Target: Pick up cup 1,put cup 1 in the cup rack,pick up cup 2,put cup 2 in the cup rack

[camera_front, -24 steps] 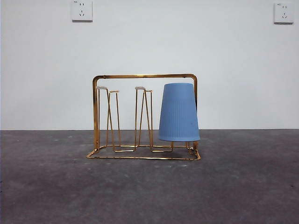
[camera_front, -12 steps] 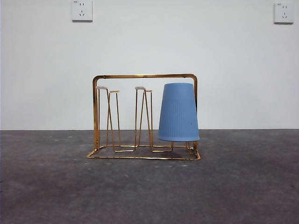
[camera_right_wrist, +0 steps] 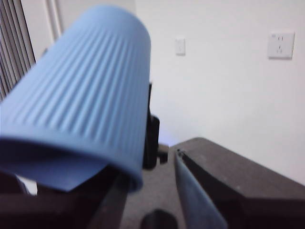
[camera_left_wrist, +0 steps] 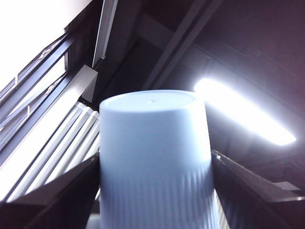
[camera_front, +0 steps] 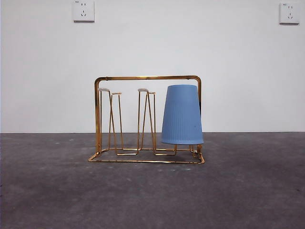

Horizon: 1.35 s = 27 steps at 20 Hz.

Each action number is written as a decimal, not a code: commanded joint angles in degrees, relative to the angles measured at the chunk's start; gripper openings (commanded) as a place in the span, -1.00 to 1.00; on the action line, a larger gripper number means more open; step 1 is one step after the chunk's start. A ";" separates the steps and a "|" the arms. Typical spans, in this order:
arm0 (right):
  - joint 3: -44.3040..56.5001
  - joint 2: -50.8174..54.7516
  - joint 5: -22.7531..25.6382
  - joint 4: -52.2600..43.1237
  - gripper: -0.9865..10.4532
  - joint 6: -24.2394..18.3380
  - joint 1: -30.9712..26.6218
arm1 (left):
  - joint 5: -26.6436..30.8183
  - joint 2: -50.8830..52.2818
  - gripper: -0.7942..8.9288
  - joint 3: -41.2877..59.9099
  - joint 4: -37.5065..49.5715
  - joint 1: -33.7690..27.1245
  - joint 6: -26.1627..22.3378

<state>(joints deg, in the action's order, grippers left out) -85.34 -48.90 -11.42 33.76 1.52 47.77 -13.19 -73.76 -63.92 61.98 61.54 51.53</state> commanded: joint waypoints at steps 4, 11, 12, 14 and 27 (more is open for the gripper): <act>0.72 2.78 0.74 3.78 -0.54 -0.04 -0.09 | -0.79 2.69 -0.85 -0.02 -0.70 -1.77 -0.85; 0.72 7.04 1.11 14.43 -0.54 -0.07 -0.09 | -2.14 9.40 -0.85 -0.02 -19.26 -6.16 -9.68; 0.72 7.56 1.53 15.93 -0.54 -0.07 -0.09 | -1.55 10.88 -0.85 -0.02 -23.34 -6.62 -12.61; 0.72 8.68 3.32 19.06 -0.54 -0.07 -0.09 | 2.05 14.58 -0.85 -0.02 -33.55 -7.21 -20.06; 0.72 12.09 11.47 31.04 -0.55 0.35 -0.11 | 44.17 29.64 -0.85 0.70 -81.90 -7.34 -49.11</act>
<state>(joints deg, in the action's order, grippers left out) -85.06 -37.10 0.01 64.93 1.56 47.70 30.37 -43.75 -63.88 -20.10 54.37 6.02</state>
